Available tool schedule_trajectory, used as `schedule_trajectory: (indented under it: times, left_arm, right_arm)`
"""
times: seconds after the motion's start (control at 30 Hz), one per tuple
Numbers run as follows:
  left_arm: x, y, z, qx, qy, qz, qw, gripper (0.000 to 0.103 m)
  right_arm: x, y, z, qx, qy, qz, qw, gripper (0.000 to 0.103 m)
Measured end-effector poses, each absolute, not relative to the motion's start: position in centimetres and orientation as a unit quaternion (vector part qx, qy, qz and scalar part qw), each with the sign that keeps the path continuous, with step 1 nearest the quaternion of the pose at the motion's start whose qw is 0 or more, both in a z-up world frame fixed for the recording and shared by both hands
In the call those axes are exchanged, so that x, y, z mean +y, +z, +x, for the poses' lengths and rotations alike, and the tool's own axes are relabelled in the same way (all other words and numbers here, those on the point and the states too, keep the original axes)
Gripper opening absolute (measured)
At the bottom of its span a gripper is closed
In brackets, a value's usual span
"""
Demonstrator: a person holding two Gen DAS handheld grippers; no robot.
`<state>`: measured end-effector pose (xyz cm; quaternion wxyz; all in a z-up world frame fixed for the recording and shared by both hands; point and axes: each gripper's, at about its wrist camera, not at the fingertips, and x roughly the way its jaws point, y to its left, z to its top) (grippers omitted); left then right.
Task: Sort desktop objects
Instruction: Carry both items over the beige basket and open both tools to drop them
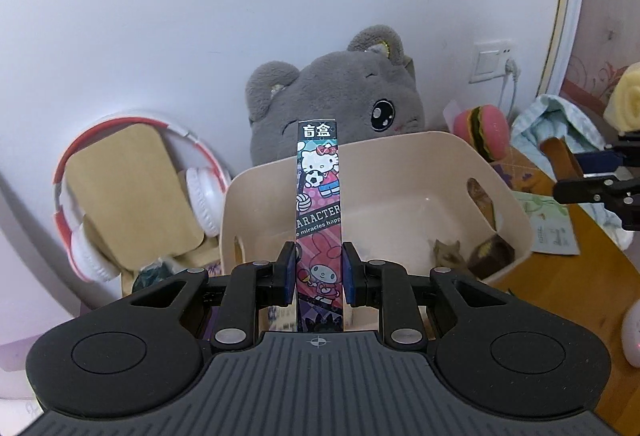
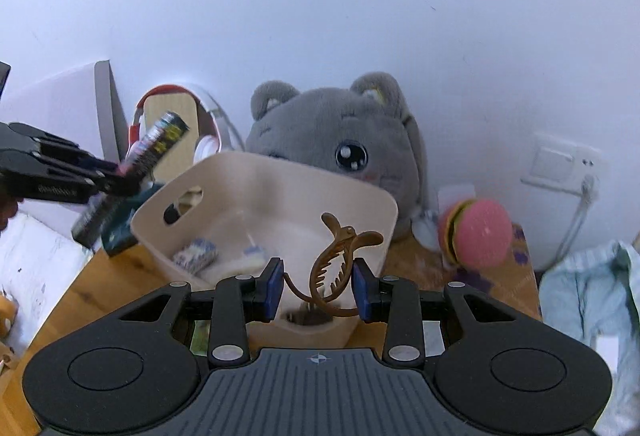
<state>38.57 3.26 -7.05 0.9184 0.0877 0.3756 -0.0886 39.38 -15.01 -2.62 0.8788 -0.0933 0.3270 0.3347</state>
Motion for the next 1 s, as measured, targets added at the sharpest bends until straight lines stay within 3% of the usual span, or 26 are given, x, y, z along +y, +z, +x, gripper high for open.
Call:
schedule_trajectory:
  times: [0.37, 0.77, 0.9, 1.0]
  left_arm:
    - [0.9, -11.6, 45.5, 0.422, -0.074, 0.104, 0.898, 0.023]
    - [-0.1, -15.8, 46.9, 0.472, -0.098, 0.132, 0.866, 0.025]
    - [0.1, -15.6, 46.4, 0.467, -0.096, 0.126, 0.87, 0.061]
    - [0.3, -14.9, 45.6, 0.453, -0.101, 0.124, 0.877, 0.065]
  right_arm:
    - [-10.1, -5.7, 44.2, 0.329, 0.345, -0.089, 0.874, 0.034]
    - [-8.7, -10.9, 46.4, 0.392, 0.336, -0.124, 0.847, 0.036]
    - [-8.7, -11.1, 46.3, 0.394, 0.33, -0.132, 0.847, 0.053]
    - [-8.9, -10.9, 45.8, 0.387, 0.331, -0.135, 0.85, 0.066]
